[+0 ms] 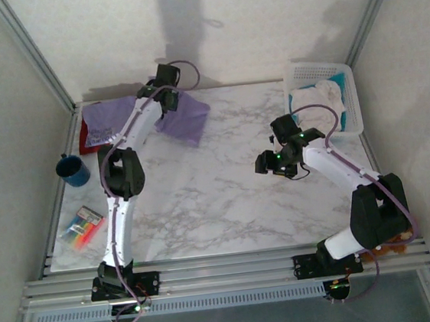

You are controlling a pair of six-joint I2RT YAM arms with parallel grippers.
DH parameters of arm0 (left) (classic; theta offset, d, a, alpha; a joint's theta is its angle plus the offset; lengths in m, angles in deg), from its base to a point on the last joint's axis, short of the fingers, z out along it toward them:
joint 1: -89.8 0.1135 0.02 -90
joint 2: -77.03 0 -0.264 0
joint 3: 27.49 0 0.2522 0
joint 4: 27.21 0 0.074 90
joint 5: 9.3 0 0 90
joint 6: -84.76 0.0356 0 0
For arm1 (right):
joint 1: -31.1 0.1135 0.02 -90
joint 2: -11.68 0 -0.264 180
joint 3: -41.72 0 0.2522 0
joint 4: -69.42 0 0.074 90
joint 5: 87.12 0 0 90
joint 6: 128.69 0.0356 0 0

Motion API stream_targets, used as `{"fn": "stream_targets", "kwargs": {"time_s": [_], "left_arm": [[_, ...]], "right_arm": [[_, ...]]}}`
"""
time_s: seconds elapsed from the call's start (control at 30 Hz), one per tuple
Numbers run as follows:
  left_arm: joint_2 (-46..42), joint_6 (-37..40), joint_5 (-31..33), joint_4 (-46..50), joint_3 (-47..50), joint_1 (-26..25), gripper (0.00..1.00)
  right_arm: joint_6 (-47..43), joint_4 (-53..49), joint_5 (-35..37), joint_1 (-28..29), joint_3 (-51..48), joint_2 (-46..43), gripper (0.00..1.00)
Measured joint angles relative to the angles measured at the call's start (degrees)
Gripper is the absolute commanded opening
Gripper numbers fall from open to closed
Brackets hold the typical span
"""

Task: Fold and stack the t-shirts

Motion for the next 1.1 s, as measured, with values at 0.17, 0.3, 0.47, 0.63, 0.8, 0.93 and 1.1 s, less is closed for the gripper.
{"fn": "stream_targets", "kwargs": {"time_s": [0.17, 0.3, 0.47, 0.63, 0.8, 0.93, 1.1], "left_arm": [[0.24, -0.9, 0.96, 2.67, -0.44, 2.54, 0.0], [0.24, -1.66, 0.66, 3.34, -0.42, 4.0, 0.0], [0.22, -1.42, 1.14, 3.48, -0.42, 4.61, 0.0], [0.0, 1.27, 0.81, 4.09, -0.7, 5.11, 0.0], [-0.02, 3.3, -1.18, 6.84, -5.22, 7.21, 0.0], [-1.22, 3.48, -3.87, 6.84, -6.16, 8.79, 0.0], [-1.64, 3.19, -8.07, 6.8, -6.16, 9.99, 0.0]], "right_arm": [[0.0, -0.61, 0.02, 0.0, 1.42, 0.42, 0.64], [0.0, -0.59, 0.02, 0.0, 1.77, 1.01, 0.64], [0.0, -0.76, 0.11, 0.0, 1.88, 1.4, 0.64], [0.0, -1.09, 0.5, 0.0, 2.1, 1.22, 0.63], [-0.37, -1.92, 0.63, 0.0, 2.1, 0.92, 0.63], [-0.98, -2.56, 0.66, 0.0, 2.1, 0.83, 0.64], [-1.05, -2.54, 0.63, 0.0, 2.1, 0.83, 0.63]]}}
